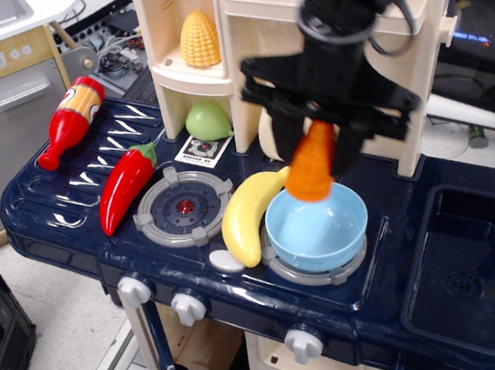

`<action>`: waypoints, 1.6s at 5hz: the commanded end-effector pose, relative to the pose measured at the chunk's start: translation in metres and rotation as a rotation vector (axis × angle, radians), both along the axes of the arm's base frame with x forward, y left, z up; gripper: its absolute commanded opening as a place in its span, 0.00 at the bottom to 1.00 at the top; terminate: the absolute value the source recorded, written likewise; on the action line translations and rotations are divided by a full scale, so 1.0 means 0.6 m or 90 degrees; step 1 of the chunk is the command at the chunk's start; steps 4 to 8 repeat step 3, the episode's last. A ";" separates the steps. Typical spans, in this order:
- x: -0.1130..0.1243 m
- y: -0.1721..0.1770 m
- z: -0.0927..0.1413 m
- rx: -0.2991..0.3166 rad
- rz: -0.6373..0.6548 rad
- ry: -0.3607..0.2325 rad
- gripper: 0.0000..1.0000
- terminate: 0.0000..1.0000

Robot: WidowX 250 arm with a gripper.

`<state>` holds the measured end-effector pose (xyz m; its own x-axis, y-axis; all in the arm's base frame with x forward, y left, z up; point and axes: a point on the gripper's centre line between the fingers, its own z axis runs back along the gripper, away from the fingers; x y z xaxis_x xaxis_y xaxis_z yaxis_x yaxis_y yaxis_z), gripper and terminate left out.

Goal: Put carrot in bowl

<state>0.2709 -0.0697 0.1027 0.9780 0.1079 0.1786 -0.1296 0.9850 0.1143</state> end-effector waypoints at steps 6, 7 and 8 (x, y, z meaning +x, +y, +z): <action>0.016 0.002 -0.009 -0.032 -0.025 -0.066 1.00 1.00; 0.016 0.002 -0.009 -0.032 -0.025 -0.066 1.00 1.00; 0.016 0.002 -0.009 -0.032 -0.025 -0.066 1.00 1.00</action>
